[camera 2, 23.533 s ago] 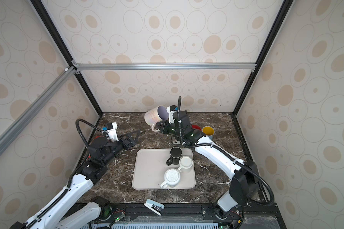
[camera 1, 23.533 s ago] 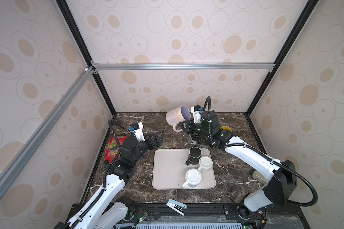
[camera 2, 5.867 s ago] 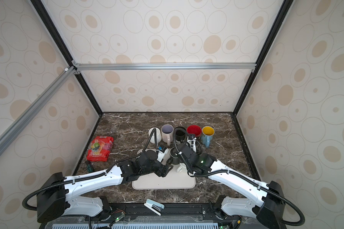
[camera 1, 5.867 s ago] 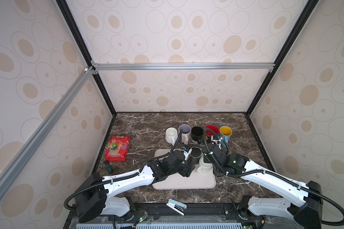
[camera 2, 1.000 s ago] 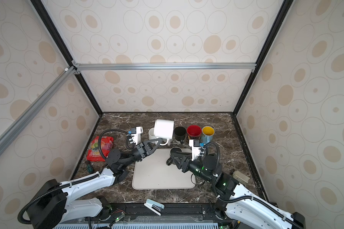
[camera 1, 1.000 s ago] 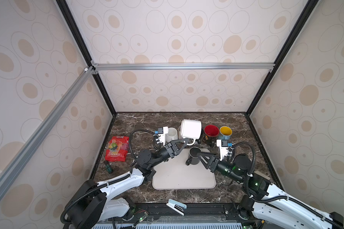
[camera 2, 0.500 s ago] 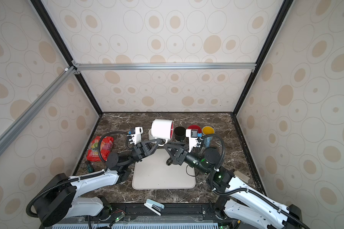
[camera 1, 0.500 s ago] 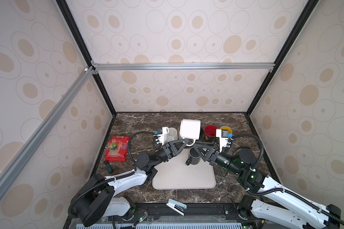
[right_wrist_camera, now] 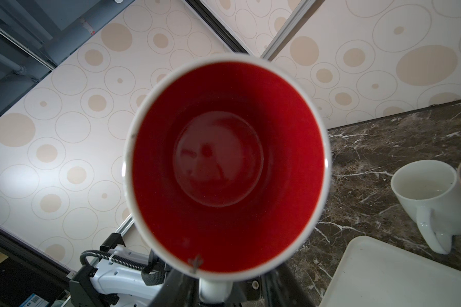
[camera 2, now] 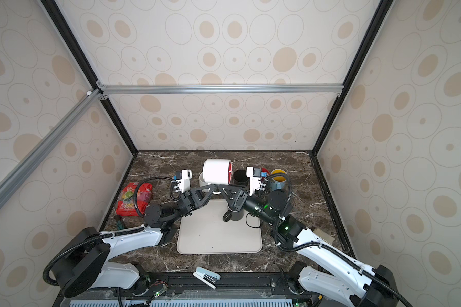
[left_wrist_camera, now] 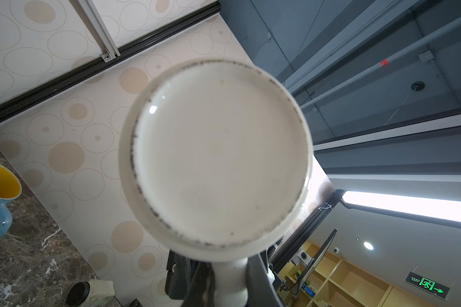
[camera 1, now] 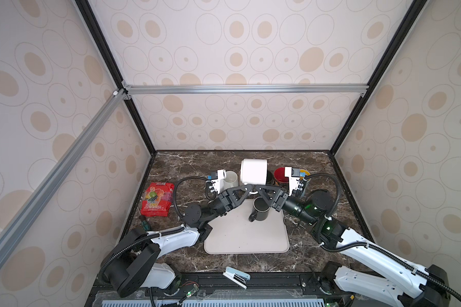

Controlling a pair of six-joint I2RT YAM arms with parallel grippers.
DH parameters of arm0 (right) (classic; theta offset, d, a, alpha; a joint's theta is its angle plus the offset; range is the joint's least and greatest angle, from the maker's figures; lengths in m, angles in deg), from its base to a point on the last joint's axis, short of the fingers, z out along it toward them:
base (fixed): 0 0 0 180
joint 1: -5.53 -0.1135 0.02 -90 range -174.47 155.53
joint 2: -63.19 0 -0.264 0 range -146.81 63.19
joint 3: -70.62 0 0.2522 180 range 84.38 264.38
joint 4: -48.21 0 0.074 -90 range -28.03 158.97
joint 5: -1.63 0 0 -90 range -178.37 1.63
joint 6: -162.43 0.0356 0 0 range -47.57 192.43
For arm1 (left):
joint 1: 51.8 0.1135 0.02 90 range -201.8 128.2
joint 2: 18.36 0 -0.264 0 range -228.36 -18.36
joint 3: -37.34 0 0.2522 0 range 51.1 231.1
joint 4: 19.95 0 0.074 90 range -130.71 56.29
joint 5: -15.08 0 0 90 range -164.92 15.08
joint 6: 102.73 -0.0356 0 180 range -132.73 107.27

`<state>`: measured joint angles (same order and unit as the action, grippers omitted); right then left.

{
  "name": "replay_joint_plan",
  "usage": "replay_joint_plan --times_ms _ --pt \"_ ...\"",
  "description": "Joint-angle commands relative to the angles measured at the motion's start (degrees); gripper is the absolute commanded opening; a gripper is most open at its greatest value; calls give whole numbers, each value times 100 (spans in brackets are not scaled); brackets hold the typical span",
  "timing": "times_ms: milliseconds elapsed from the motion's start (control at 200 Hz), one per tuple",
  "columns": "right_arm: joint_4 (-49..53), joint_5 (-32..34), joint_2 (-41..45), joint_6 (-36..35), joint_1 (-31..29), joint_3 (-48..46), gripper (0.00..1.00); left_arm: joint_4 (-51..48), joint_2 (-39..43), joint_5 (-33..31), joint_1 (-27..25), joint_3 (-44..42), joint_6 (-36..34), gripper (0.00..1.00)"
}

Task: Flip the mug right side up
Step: 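Grasp the raised red-lined mug's handle with the right gripper while the left holds it, then carry the red-lined mug toward the white mug with the right gripper while the left withdraws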

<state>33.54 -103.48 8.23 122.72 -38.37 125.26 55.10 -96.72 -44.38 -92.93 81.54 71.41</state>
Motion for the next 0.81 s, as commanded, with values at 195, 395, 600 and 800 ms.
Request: replay_joint_plan --times_ms 195,395,600,800 --pt "-973 -157 -322 392 108 345 35 761 4 232 -67 186 108 0" --pt "-1181 -124 -445 500 188 444 21 708 -37 286 -98 223 67 0" --pt "-1063 -259 -542 474 217 678 0 512 -48 289 -81 167 -1 0" --pt "187 123 -433 119 276 1126 0 -3415 634 301 291 305 -1583 100"
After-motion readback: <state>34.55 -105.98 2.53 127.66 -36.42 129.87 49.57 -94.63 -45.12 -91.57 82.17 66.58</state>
